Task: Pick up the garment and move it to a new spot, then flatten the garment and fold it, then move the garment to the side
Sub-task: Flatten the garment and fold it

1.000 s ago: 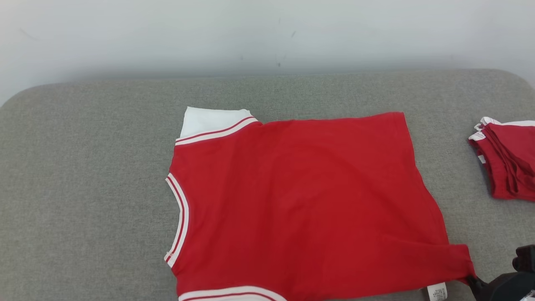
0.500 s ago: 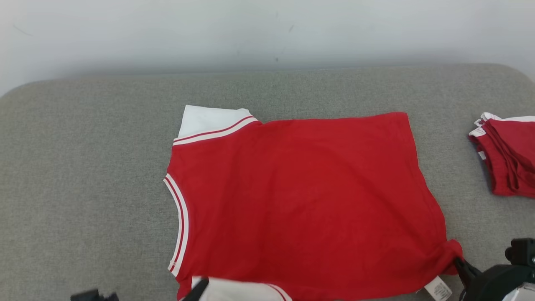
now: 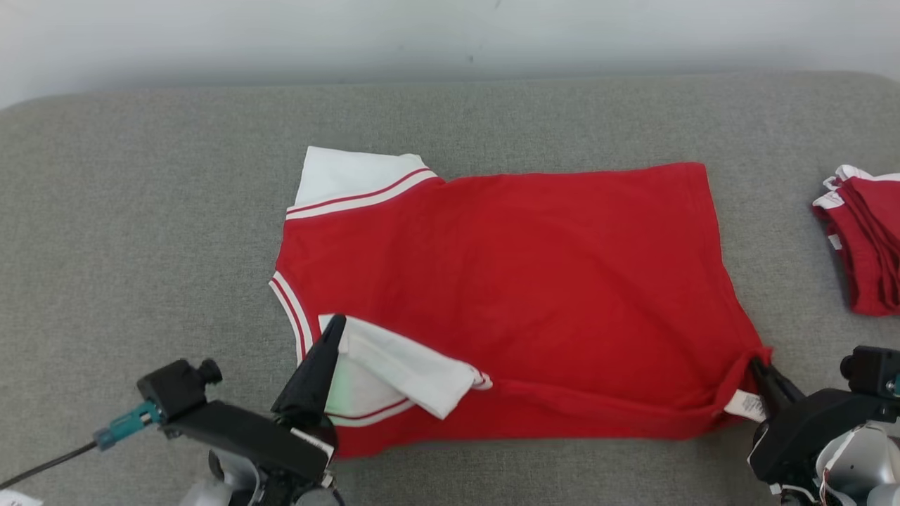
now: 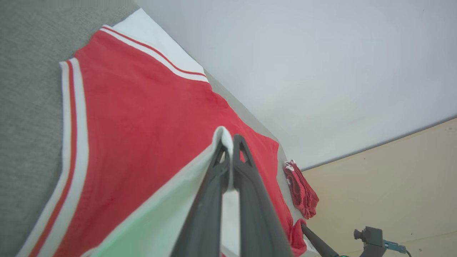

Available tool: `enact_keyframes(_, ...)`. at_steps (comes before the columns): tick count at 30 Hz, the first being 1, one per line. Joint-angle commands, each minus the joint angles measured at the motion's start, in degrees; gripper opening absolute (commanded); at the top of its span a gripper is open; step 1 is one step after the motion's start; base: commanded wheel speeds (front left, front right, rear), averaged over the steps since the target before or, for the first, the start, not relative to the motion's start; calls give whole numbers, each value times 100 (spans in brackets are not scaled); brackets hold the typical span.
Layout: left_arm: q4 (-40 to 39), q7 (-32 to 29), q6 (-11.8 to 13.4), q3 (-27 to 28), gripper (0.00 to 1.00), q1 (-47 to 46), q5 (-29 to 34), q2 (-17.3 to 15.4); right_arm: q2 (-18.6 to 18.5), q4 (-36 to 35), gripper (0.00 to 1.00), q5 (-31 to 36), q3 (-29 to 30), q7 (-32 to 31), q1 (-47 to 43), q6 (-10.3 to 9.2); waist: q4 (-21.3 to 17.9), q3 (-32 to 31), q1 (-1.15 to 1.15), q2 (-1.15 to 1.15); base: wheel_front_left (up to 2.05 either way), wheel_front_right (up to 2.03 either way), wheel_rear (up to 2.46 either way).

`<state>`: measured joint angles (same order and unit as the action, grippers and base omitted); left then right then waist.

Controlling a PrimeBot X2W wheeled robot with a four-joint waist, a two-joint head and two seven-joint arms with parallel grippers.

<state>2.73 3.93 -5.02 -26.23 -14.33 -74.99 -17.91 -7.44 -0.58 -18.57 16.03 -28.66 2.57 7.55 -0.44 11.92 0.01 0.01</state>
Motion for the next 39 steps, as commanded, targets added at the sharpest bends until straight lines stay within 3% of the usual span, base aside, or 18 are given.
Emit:
enact_keyframes(1, 186, 80, -27, -62, 0, -223, 167, 80, -25, 66, 0, 42, -9, 133, 103, -15, 4, 83, -1, -1, 0, 0, 0)
enact_keyframes(7, 639, 274, -61, -178, 0, -633, 632, 110, 45, 210, 0, 114, 123, 525, 295, -15, -17, 205, -1, -1, 0, 0, 0)
enact_keyframes(17, 929, 509, -106, -147, 0, -924, 786, 182, 151, 478, 0, 294, 254, 832, 589, -15, 18, 382, -1, -1, 0, 0, 0)
enact_keyframes(32, 1323, 397, -188, -350, 0, -1692, 1093, 143, 294, 687, 0, 550, 388, 1083, 816, -15, -6, 577, -1, -1, 0, 0, 0)
enact_keyframes(39, 1669, 382, -59, -389, 0, -1678, 1185, 86, 379, 666, 0, 533, 536, 1343, 751, -15, -66, 632, -1, -1, 0, 0, 0)
